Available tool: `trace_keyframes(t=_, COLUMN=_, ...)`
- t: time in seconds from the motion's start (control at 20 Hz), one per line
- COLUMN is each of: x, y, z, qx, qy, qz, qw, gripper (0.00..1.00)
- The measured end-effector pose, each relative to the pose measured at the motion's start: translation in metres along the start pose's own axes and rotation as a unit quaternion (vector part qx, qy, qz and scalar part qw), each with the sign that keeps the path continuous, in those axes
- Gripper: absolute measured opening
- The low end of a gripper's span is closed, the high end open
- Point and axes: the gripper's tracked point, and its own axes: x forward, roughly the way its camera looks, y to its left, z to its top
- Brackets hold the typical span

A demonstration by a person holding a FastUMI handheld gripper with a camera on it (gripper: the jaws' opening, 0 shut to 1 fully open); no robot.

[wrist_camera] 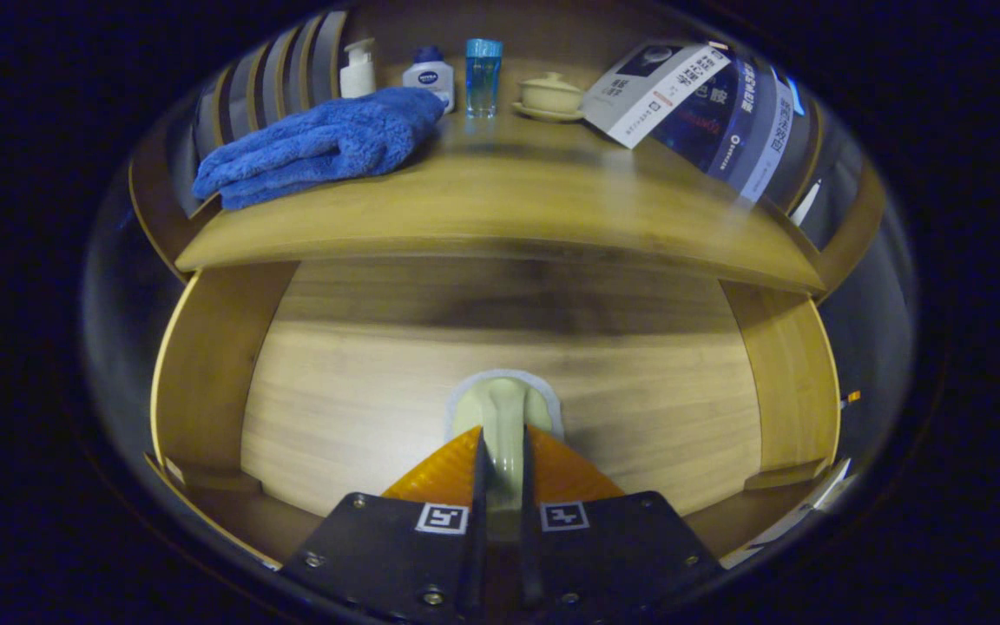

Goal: Pull open the drawer, take out the items inside it, and place them on the countertop above the cabinet.

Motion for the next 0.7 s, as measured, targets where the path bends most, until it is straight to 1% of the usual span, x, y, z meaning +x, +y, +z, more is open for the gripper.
trace_keyframes(t=0.5, x=-0.067, y=-0.014, z=0.038, qx=0.021, qy=-0.067, qz=-0.023, qw=0.997, gripper=0.16)
trace_keyframes(t=0.7, x=-0.087, y=-0.013, z=0.073, qx=0.036, qy=-0.118, qz=-0.012, qw=0.992, gripper=0.16)
